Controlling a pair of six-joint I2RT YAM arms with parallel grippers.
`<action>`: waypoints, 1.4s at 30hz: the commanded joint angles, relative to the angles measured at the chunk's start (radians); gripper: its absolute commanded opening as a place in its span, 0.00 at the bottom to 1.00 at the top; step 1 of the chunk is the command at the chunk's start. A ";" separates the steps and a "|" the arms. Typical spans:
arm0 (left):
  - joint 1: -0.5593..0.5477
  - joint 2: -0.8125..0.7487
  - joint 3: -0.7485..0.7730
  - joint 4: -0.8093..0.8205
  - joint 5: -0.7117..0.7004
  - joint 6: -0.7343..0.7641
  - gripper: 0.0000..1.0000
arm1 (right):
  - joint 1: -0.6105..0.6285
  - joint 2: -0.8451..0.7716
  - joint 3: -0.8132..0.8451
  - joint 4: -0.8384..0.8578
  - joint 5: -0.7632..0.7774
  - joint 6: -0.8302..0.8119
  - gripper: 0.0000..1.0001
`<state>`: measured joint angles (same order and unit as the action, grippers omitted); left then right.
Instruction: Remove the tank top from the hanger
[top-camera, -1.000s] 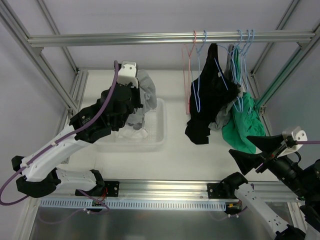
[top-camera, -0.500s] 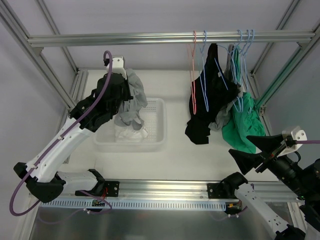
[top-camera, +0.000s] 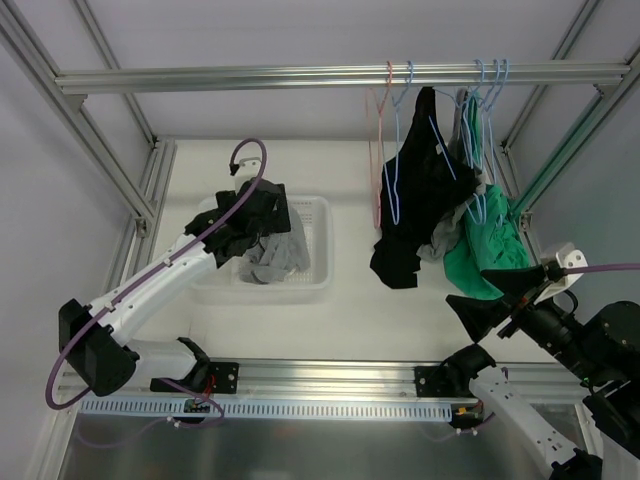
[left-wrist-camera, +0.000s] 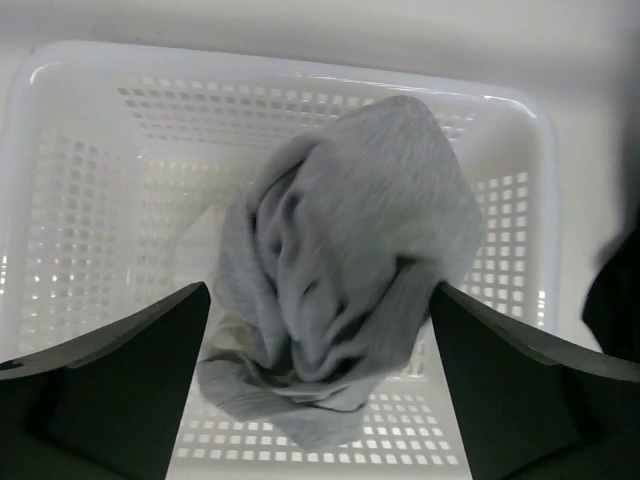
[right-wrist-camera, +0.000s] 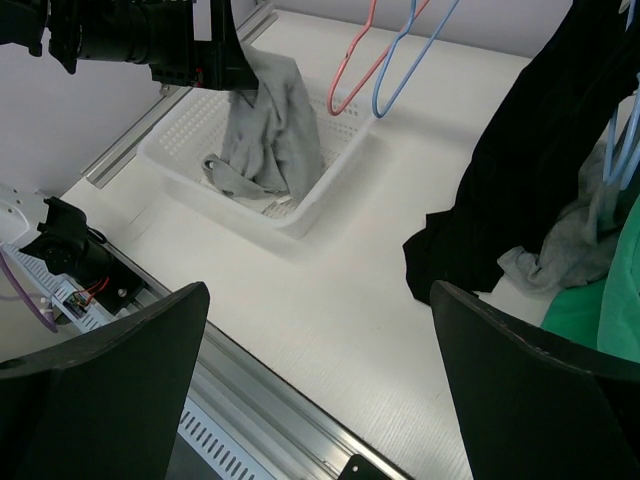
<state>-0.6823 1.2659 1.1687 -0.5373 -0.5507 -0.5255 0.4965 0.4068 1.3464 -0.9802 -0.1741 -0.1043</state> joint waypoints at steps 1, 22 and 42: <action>0.018 -0.008 -0.012 0.027 -0.006 -0.079 0.99 | 0.005 0.026 0.000 0.049 -0.018 0.012 0.99; 0.408 -0.335 0.062 -0.199 0.262 0.005 0.99 | 0.005 0.083 -0.069 -0.090 0.651 -0.069 0.99; 0.425 -0.764 -0.260 -0.288 0.348 0.168 0.99 | 0.005 -0.114 -0.245 -0.123 0.617 0.011 0.99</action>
<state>-0.2646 0.5076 0.9413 -0.8177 -0.1917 -0.4110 0.4965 0.2897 1.1305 -1.1122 0.4160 -0.1143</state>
